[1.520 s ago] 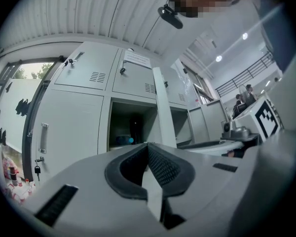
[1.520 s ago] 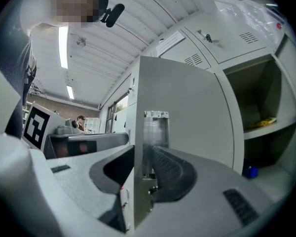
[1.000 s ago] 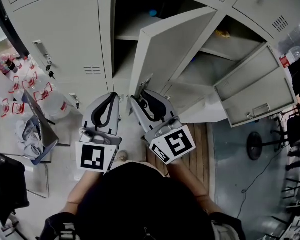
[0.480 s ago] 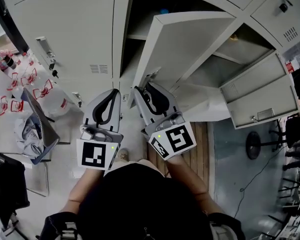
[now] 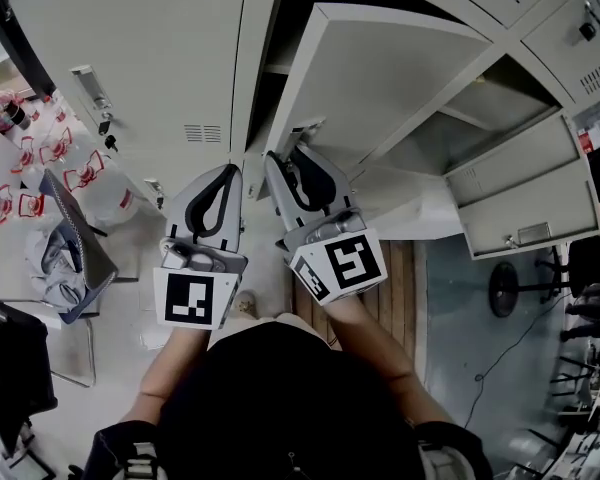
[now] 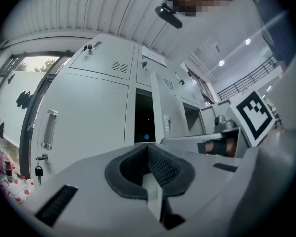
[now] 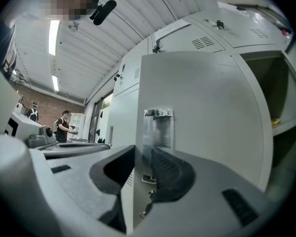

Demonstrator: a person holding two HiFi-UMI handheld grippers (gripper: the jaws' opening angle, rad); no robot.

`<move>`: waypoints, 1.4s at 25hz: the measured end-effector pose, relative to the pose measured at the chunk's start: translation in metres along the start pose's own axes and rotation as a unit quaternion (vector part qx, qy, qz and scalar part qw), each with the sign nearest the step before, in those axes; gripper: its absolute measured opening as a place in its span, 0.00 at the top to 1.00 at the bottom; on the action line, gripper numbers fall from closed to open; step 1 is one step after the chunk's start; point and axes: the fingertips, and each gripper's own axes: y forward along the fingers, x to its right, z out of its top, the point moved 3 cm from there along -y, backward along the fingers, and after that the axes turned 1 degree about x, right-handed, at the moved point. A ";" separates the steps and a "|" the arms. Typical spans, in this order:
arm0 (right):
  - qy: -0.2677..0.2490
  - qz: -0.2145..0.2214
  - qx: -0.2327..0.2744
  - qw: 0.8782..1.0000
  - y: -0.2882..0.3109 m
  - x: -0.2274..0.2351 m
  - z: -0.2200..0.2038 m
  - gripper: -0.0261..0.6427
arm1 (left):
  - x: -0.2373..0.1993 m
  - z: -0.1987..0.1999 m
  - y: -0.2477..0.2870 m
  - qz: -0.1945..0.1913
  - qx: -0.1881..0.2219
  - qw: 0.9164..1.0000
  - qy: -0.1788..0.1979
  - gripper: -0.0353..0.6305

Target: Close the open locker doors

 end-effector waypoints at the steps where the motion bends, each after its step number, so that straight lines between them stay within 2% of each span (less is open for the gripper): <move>1: -0.001 -0.001 0.000 1.000 0.002 0.000 0.000 0.81 | -0.001 0.000 0.001 0.002 0.001 1.000 0.000 0.94; 16: -0.017 -0.010 0.003 1.000 0.036 0.010 -0.004 0.81 | -0.014 -0.005 0.017 0.014 0.009 1.000 -0.003 0.94; 35: -0.014 -0.026 0.000 1.000 0.072 0.028 -0.010 0.83 | -0.036 -0.017 0.025 0.022 -0.006 1.000 -0.010 0.94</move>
